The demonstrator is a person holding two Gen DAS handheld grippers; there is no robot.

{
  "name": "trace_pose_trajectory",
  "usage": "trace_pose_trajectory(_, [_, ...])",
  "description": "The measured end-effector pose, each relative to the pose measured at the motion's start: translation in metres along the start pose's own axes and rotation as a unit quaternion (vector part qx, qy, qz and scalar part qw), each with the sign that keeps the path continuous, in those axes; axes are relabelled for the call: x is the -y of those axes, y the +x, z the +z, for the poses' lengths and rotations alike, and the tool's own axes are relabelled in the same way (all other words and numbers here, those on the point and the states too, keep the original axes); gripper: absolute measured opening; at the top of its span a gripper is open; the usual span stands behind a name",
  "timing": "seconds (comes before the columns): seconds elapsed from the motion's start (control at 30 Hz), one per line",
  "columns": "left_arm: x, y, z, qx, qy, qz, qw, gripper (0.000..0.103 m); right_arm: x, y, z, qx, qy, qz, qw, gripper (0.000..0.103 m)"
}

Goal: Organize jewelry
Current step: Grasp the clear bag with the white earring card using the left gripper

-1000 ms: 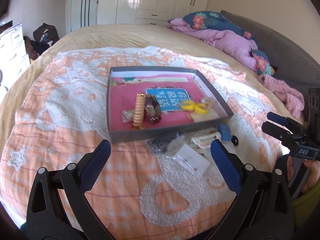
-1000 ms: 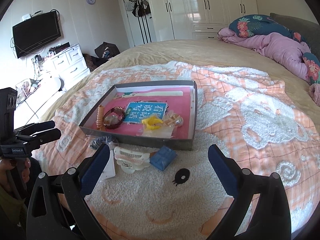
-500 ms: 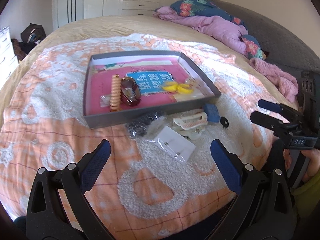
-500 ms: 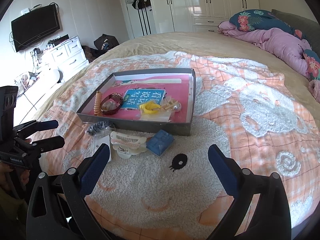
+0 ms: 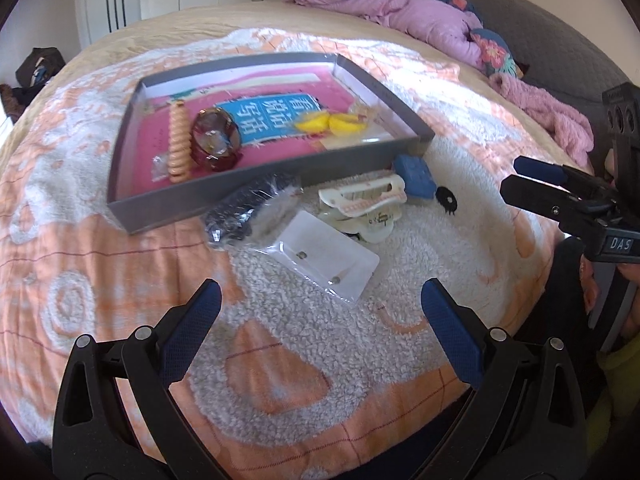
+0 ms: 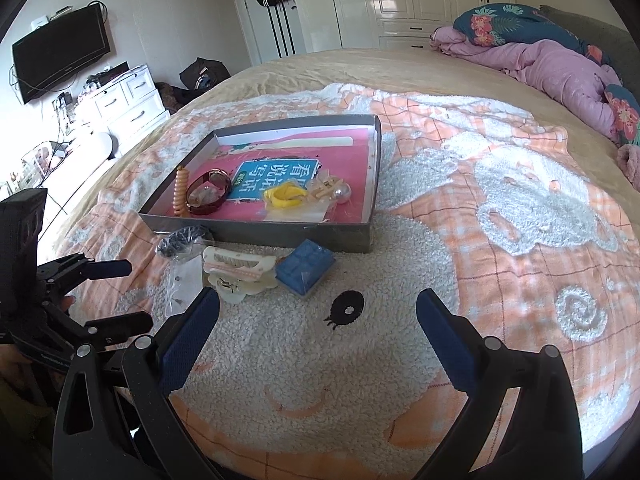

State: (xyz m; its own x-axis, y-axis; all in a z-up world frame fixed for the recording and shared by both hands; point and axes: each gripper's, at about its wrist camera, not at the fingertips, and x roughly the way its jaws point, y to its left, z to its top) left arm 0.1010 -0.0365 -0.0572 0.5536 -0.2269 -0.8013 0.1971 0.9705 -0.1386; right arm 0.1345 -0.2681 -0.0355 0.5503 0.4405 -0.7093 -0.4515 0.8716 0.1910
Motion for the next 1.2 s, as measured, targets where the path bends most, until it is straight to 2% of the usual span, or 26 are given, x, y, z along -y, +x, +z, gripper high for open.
trace_pose_trajectory(0.27, [0.005,0.029,0.006,-0.014,0.016,0.002,0.9998,0.094,0.006,0.015,0.0,-0.015,0.001,-0.002,1.0,0.098])
trace_pose_trajectory(0.43, [0.002,0.043,0.009,-0.02,0.017,0.007,0.9996,0.094,0.007,0.029,0.005,-0.031,-0.022,-0.006,0.999,0.098])
trace_pose_trajectory(0.67, [0.0,0.051,0.01,-0.017,0.015,0.008,0.9997,0.094,0.006,0.057,0.006,-0.059,-0.028,-0.012,0.998,0.098])
trace_pose_trajectory(0.8, [-0.003,0.051,0.011,-0.016,0.009,-0.005,0.9998,0.093,0.002,0.073,0.008,-0.07,-0.044,-0.021,0.996,0.098])
trace_pose_trajectory(0.87, [-0.005,0.049,0.012,-0.012,0.003,-0.01,0.9999,0.085,0.001,0.079,0.009,-0.075,-0.049,-0.027,0.996,0.098])
trace_pose_trajectory(1.0, [-0.006,0.047,0.011,-0.01,0.005,-0.007,0.9999,0.075,0.0,0.09,0.011,-0.08,-0.059,-0.031,0.995,0.098])
trace_pose_trajectory(1.13, [-0.007,0.042,0.008,-0.007,0.003,-0.019,0.9998,0.072,-0.005,0.097,0.013,-0.077,-0.067,-0.03,0.994,0.096])
trace_pose_trajectory(1.2, [-0.008,0.04,0.007,-0.005,-0.001,-0.023,0.9997,0.072,-0.007,0.102,0.013,-0.078,-0.066,-0.023,0.995,0.087])
